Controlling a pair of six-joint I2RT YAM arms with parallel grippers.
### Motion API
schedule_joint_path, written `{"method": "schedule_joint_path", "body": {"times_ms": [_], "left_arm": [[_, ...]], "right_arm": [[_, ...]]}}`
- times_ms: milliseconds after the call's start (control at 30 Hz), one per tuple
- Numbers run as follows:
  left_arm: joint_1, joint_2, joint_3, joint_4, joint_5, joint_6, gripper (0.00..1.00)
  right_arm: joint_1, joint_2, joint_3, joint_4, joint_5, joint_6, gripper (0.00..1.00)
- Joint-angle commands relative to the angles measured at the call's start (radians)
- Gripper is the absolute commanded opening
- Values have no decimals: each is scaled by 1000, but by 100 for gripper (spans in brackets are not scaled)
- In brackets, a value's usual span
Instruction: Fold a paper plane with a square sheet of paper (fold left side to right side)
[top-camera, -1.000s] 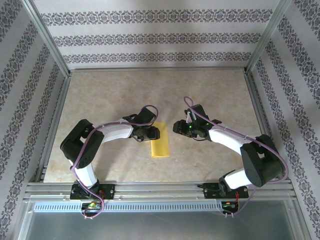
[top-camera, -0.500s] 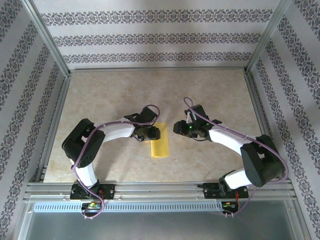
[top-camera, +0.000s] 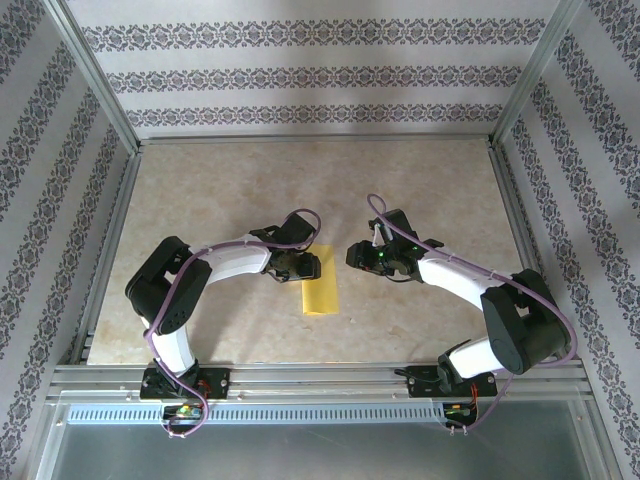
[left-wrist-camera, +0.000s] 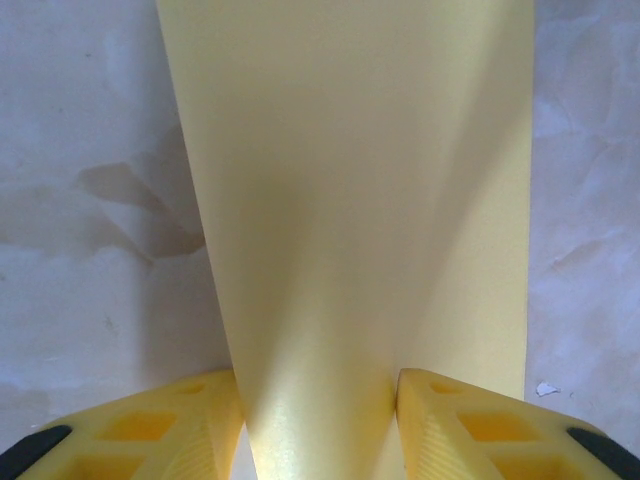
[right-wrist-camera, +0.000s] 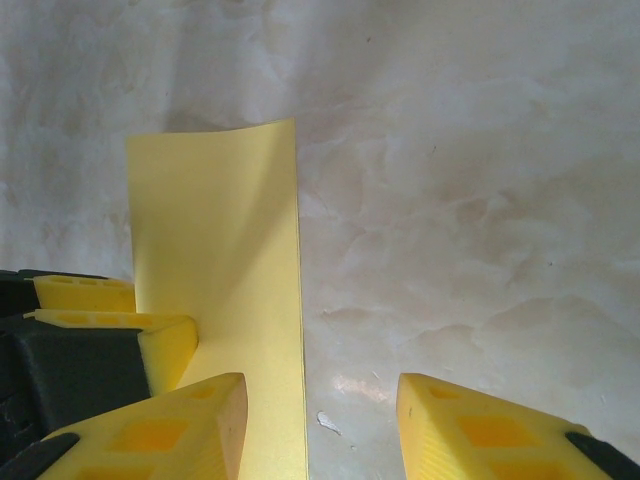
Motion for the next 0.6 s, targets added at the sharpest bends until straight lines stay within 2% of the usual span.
{"method": "schedule_joint_path", "body": {"times_ms": [0,567], "left_arm": [[-19,55,-5,-51,-20,19,46],[-20,61,2,-76,-28,5,47]], "right_arm": [[1,11,-1,7,-29,0,45],[38,62,22,17,-59,9,44]]}}
